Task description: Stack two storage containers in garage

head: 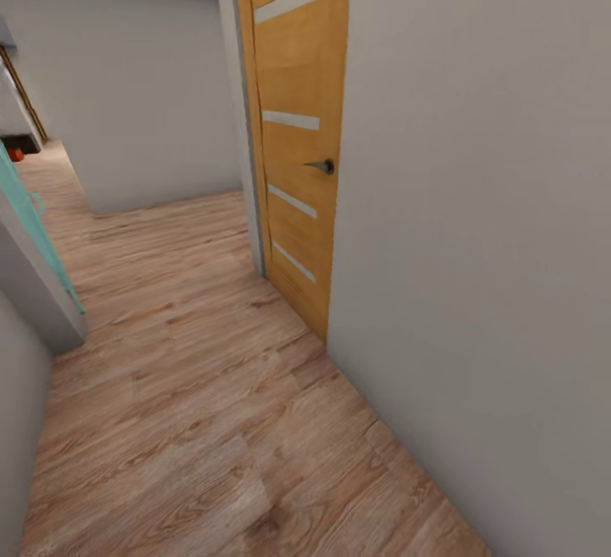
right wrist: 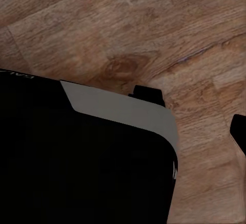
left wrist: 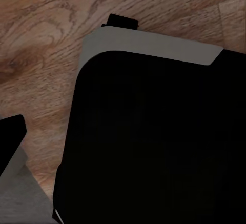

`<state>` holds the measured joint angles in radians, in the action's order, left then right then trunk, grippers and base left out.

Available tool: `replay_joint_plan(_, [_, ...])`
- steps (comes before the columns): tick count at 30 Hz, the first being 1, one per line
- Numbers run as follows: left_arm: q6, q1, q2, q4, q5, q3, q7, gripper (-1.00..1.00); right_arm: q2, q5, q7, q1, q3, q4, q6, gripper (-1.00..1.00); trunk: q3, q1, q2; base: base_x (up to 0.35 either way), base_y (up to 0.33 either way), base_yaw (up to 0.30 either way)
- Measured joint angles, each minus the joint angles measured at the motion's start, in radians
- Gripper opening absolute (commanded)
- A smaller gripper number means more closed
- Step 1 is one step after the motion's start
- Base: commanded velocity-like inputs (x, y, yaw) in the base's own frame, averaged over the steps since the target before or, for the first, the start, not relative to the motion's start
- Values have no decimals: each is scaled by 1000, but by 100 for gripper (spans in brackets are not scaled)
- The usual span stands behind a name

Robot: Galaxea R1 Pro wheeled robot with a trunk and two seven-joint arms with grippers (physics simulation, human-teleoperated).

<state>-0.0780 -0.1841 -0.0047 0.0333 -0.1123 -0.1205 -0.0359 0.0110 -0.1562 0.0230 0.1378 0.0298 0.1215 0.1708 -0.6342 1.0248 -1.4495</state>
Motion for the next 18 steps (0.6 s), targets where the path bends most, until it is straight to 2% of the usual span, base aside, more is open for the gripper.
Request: replay_joint_plan(18, [-2, 0, -1, -12, -1, 2, 0, 100, 0, 0, 0, 0, 0, 0, 0, 100, 0, 0, 0, 5, 0, 290])
